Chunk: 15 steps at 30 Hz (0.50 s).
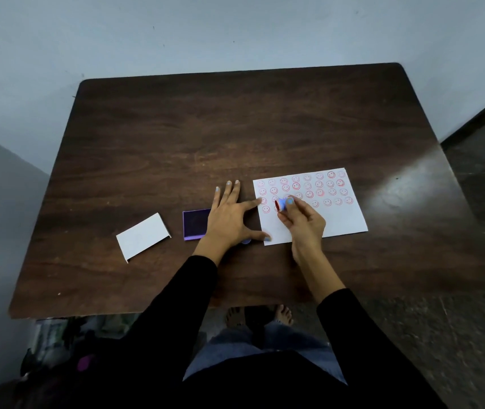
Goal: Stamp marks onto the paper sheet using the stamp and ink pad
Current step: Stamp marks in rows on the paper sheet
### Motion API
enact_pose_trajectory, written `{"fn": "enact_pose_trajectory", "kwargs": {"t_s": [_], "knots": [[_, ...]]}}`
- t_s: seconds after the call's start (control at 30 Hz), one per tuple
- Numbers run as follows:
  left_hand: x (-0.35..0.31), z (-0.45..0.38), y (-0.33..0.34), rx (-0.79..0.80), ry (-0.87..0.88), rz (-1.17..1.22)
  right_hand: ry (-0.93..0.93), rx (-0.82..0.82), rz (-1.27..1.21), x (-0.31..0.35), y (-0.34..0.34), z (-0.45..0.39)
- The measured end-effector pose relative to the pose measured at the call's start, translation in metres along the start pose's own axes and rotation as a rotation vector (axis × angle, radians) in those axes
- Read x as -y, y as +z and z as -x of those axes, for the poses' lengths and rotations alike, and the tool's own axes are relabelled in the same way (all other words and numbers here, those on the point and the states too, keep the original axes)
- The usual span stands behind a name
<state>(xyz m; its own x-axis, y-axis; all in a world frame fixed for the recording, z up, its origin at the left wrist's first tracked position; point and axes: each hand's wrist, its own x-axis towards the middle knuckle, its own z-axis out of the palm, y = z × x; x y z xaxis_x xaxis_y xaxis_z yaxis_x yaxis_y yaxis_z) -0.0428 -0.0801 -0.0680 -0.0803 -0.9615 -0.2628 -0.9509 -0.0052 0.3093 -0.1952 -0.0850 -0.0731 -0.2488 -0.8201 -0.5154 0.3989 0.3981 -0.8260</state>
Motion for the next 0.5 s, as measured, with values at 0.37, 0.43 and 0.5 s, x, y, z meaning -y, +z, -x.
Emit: {"fn": "enact_pose_trajectory", "kwargs": {"t_s": [0.37, 0.43, 0.5], "knots": [[0.002, -0.001, 0.001, -0.013, 0.012, 0.054, -0.614, 0.103, 0.640, -0.020, -0.006, 0.013], [0.002, -0.001, 0.002, -0.008, 0.010, 0.062, -0.677, 0.118, 0.707, -0.020, -0.007, 0.014], [0.002, -0.001, 0.003, -0.003, 0.008, 0.069, -0.746, 0.130, 0.761, -0.020, -0.007, 0.015]]}}
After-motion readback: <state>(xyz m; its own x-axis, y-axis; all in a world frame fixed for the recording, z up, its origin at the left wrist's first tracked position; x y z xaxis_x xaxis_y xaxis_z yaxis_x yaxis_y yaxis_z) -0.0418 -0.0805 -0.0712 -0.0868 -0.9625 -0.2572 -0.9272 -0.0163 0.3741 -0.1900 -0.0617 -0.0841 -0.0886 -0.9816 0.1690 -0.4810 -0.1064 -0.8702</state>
